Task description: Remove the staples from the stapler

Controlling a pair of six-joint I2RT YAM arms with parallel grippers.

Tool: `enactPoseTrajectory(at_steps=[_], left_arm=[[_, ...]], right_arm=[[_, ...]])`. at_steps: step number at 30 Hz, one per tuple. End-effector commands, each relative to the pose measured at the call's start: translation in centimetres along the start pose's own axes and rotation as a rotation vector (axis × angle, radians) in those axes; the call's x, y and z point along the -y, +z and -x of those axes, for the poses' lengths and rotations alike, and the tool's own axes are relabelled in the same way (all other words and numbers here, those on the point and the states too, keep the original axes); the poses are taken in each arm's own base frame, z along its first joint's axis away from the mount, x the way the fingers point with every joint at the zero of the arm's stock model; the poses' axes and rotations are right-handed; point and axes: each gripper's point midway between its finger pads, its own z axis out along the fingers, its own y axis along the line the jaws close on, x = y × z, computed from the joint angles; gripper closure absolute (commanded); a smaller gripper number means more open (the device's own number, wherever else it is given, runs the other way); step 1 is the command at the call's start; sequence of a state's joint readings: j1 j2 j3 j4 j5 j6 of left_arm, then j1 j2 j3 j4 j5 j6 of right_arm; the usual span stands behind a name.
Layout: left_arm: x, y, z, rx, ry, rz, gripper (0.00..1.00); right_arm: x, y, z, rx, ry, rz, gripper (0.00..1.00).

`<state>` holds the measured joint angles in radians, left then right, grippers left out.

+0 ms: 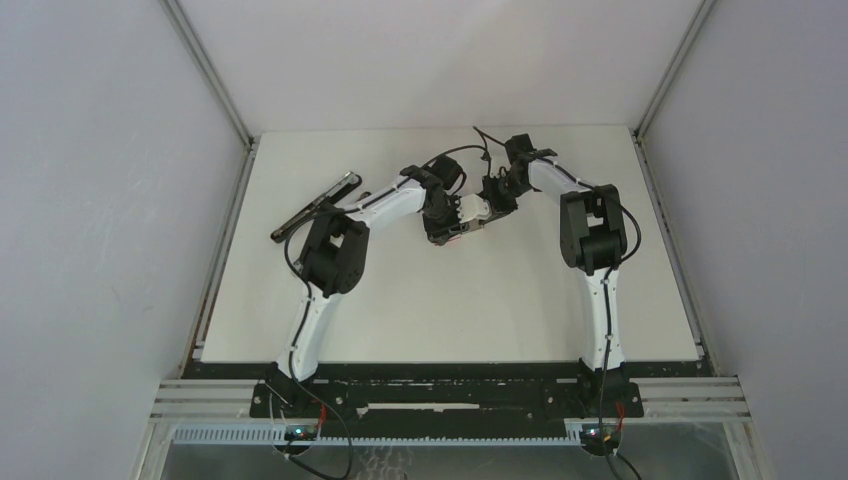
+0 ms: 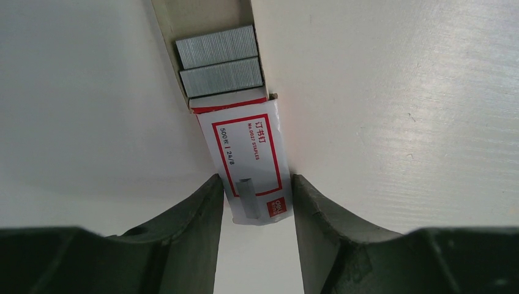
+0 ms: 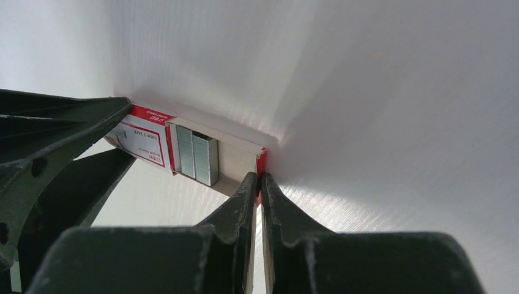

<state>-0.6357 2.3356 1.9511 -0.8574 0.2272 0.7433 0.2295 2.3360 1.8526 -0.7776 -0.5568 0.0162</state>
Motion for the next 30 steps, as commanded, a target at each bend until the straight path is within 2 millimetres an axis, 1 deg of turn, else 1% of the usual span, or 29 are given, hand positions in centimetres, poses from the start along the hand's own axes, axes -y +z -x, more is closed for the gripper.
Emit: enactPoseTrajectory(at_steps=[1,8,17,25,30], left_arm=[[0.23,0.21,-0.15,-0.022,-0.013,0.0,0.51],[0.22,0.24,-0.16,-0.022,-0.014,0.0,0.5],[0.23,0.2,-0.15,-0.021,-0.014,0.0,0.5],[0.22,0.22,-0.14,-0.021,-0.014,0.0,0.46],[0.25,0.25,-0.16,-0.022,-0.013,-0.001,0.45]], right_arm=[[-1.76,-1.6,1.04,0.038,-0.073,0.019,0.95],[-2.35,-1.98,1.22,0.043,-0.096,0.033,0.95],[-2.24,-2.06,1.18,0.027,-0.127,0.033,0.95],[-2.39,-2.34,1.19,0.025,-0.141,0.035,0.95],[-2.02,-2.3,1.48,0.033,-0.15,0.015,0.95]])
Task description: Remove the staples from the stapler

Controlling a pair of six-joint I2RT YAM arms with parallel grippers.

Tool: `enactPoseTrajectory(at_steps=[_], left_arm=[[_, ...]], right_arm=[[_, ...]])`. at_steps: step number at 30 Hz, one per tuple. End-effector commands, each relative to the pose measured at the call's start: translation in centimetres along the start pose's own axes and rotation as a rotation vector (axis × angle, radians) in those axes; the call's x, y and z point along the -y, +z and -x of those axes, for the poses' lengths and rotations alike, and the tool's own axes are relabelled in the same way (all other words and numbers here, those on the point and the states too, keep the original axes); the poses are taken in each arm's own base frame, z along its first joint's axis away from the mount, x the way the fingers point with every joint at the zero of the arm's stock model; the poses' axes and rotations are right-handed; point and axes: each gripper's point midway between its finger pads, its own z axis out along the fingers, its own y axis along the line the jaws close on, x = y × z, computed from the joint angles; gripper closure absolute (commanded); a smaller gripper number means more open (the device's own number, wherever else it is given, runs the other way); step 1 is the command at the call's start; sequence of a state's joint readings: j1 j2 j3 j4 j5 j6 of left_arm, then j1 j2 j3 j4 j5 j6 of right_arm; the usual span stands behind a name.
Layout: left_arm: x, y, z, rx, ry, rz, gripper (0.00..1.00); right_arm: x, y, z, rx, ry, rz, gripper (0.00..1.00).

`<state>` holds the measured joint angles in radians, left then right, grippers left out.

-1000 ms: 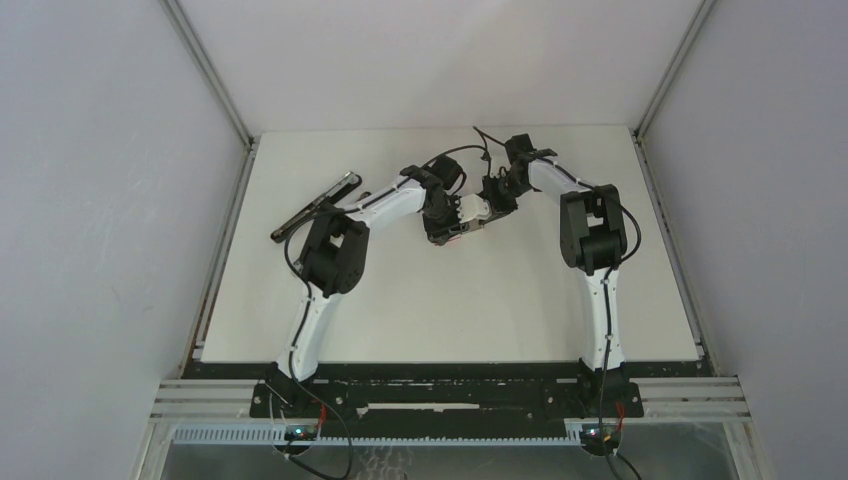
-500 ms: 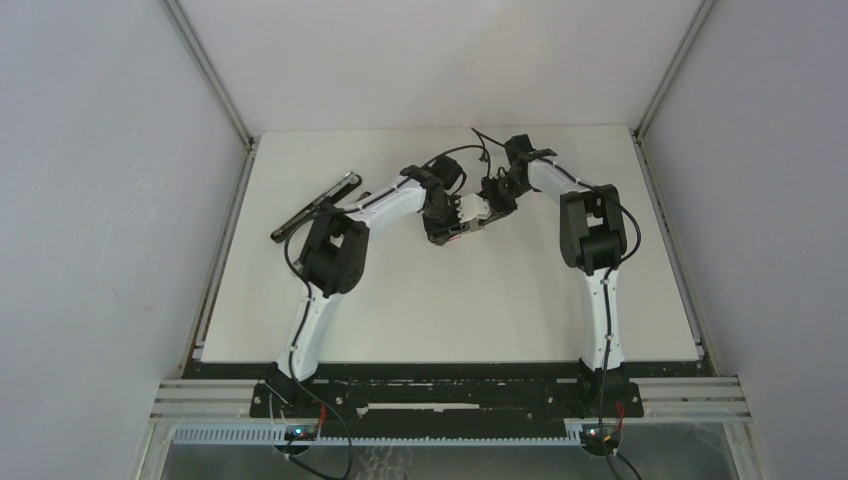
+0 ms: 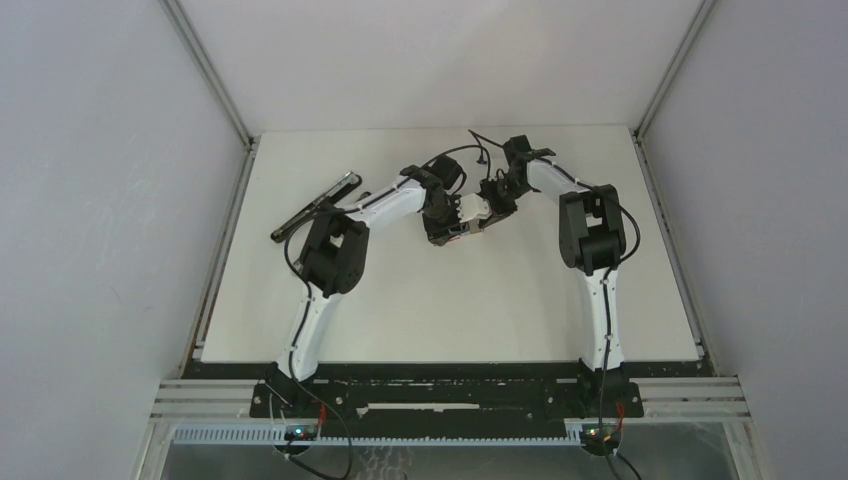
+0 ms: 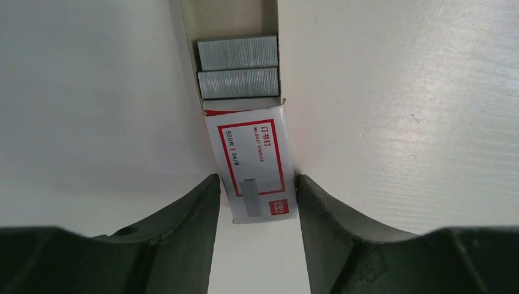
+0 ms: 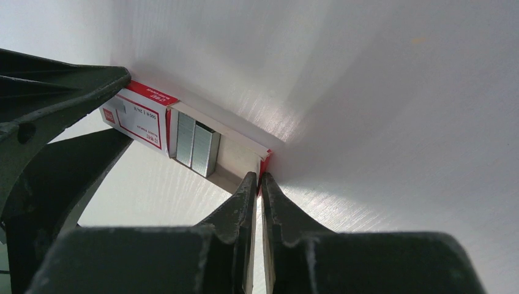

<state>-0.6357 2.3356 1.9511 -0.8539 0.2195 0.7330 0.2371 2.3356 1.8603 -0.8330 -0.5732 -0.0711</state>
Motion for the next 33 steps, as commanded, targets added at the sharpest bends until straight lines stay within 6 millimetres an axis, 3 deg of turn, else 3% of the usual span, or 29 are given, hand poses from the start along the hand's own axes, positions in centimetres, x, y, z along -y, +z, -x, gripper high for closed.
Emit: enactPoseTrajectory(at_steps=[1,16,33], left_arm=[[0.4,0.2,-0.1,-0.018,-0.002,-0.009,0.46],[0.4,0.3,-0.1,-0.02,0.005,-0.009,0.48],[0.3,0.2,-0.1,-0.017,-0.019,0.0,0.53]], right_arm=[[-1.3,-2.3,2.7,0.079,-0.086,-0.016,0.95],[-2.5,-1.5,3.0,0.076,-0.096,-0.004,0.95],[-0.9,-0.6,2.1,0.053,0.079,-0.042,0.94]])
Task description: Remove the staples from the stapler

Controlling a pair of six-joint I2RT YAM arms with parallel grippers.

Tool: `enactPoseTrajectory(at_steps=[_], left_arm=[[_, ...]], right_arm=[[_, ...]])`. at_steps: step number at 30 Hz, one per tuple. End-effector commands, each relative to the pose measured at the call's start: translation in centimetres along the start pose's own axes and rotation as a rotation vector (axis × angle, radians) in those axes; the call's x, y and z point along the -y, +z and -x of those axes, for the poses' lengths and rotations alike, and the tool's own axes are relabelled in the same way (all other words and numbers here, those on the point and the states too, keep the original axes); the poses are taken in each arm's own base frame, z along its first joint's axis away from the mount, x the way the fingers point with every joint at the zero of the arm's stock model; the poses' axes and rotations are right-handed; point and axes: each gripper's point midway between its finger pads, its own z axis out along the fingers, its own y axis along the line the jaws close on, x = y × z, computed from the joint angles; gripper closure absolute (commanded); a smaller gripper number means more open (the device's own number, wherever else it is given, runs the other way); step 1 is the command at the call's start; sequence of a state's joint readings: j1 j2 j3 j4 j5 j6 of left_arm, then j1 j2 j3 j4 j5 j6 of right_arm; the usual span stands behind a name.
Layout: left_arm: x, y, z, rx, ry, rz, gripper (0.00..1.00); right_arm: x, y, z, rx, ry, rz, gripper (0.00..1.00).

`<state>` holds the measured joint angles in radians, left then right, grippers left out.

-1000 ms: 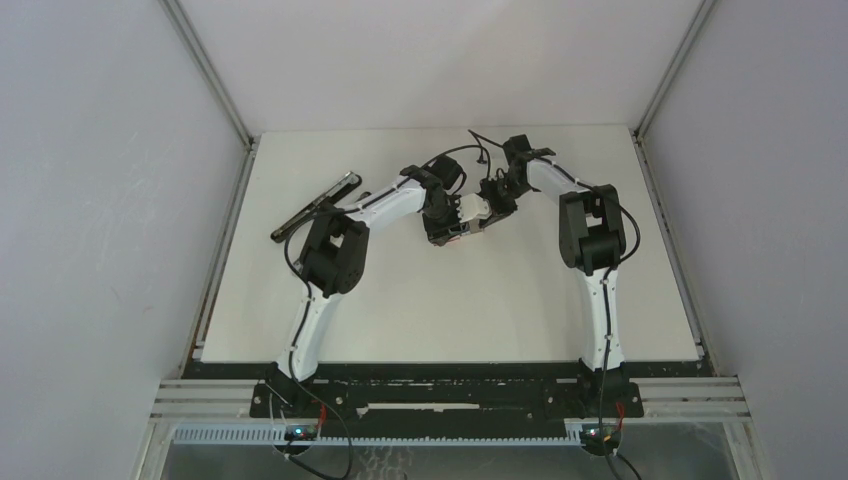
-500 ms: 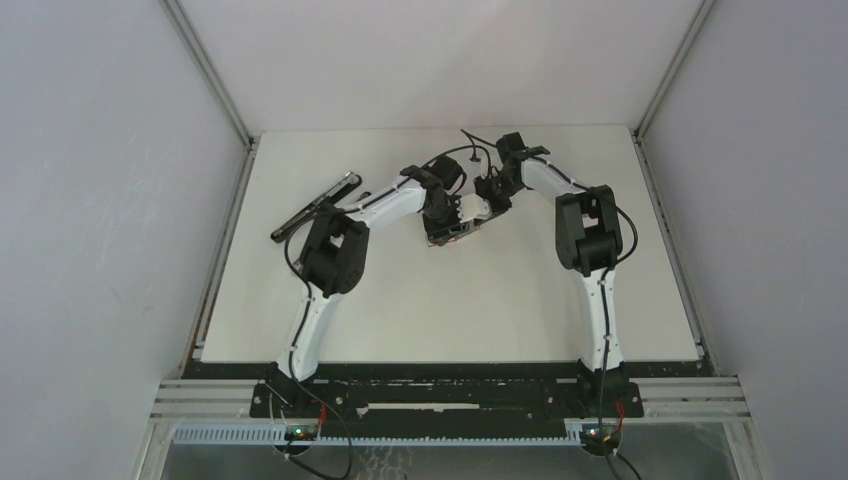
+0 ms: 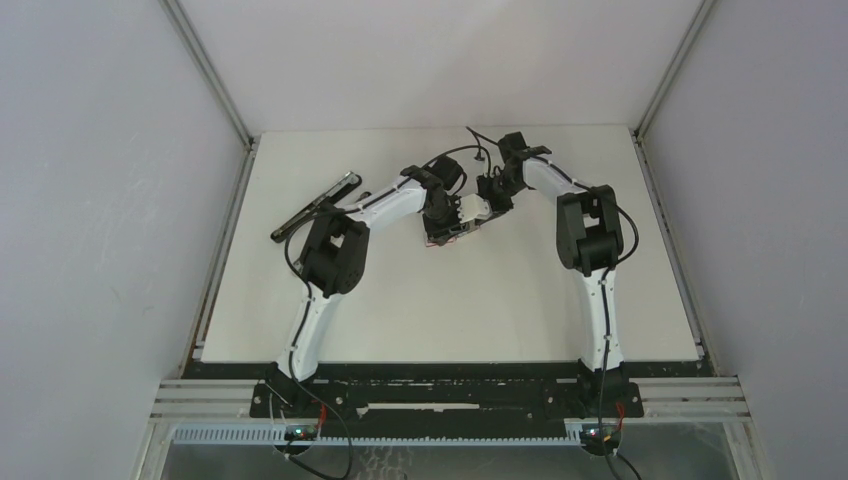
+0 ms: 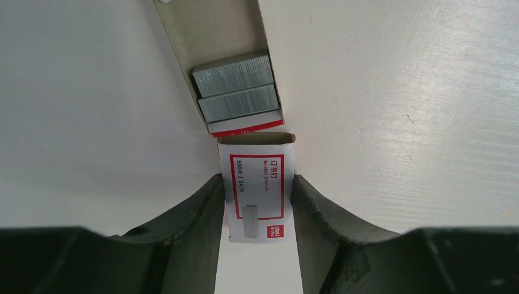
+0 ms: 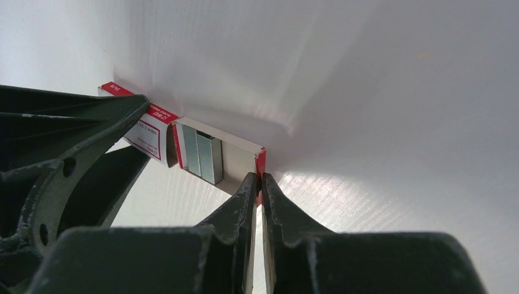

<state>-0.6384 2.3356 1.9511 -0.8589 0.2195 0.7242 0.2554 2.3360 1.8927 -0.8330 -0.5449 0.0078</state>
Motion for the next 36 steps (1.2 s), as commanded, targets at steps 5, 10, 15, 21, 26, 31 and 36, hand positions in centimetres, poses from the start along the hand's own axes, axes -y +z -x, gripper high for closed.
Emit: enactPoseTrajectory(at_steps=[5,10,15,21,26,31,36], left_arm=[[0.1,0.2,0.0,-0.012,-0.022,0.008,0.52],[0.0,0.3,0.0,-0.01,-0.031,0.01,0.51],[0.0,0.3,0.1,-0.008,-0.037,0.013,0.5],[0.0,0.3,0.1,-0.009,-0.037,0.013,0.5],[0.0,0.3,0.1,-0.009,-0.037,0.014,0.51],[0.0,0.3,0.1,-0.008,-0.043,0.015,0.51],[0.0,0.3,0.2,-0.006,-0.044,0.012,0.52]], right_arm=[[-0.3,-0.1,0.5,0.025,0.059,-0.01,0.94],[-1.5,0.5,0.1,0.012,0.041,0.035,0.94],[-1.9,0.4,-0.5,0.0,0.025,0.037,0.94],[-1.9,0.3,-0.6,0.006,0.04,0.04,0.94],[-1.4,0.3,-0.1,0.026,0.07,0.014,0.94],[-1.6,0.8,-0.3,0.025,0.101,0.025,0.94],[-1.3,0.9,-0.3,0.03,0.12,-0.001,0.94]])
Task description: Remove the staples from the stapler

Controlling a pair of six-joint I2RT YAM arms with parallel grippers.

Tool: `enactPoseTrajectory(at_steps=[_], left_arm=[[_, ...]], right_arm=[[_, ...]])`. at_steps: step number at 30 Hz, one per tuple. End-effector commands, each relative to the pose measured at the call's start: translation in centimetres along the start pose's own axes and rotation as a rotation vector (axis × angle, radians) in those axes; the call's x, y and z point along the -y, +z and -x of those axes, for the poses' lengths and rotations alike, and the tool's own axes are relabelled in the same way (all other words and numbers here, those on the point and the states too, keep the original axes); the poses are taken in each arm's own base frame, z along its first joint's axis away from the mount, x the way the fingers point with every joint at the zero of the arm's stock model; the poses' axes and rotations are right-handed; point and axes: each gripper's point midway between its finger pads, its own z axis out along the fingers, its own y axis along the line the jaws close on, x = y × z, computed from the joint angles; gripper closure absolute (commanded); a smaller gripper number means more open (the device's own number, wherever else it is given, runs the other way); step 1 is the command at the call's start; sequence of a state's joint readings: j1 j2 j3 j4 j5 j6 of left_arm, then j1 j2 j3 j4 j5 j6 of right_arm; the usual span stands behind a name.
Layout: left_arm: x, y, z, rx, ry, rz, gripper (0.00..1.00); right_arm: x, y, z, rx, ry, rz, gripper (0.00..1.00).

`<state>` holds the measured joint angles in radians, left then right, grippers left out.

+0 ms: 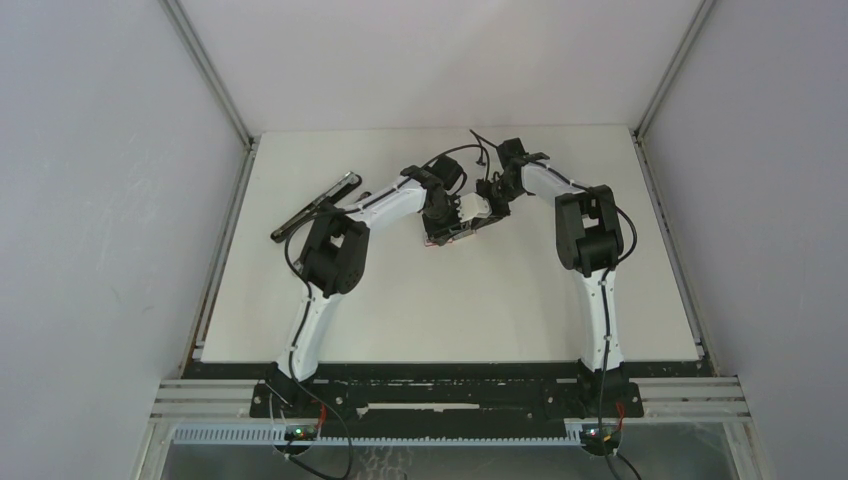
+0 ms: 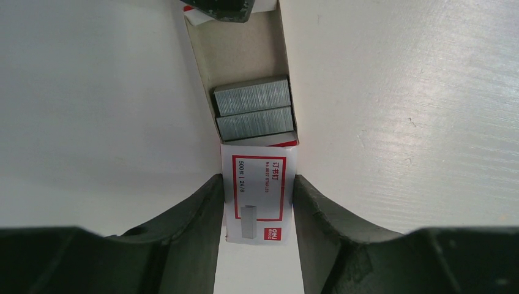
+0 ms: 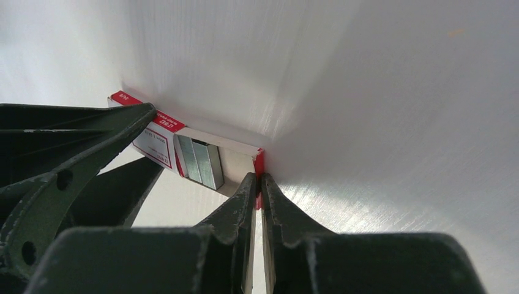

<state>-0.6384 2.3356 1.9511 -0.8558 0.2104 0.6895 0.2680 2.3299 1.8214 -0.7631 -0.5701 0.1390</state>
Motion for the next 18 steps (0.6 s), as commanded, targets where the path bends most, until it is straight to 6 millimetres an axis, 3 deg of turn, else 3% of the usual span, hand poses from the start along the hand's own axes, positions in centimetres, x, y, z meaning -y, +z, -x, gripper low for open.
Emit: enactPoseTrajectory(at_steps=[1,18], left_arm=[[0.1,0.3,0.2,-0.002,-0.01,0.002,0.52],[0.3,0.3,0.0,-0.007,-0.001,-0.006,0.52]], right_arm=[[-0.4,-0.5,0.6,0.039,0.003,-0.035,0.94],[1.3,-1.3,1.3,0.07,0.04,-0.065,0.95]])
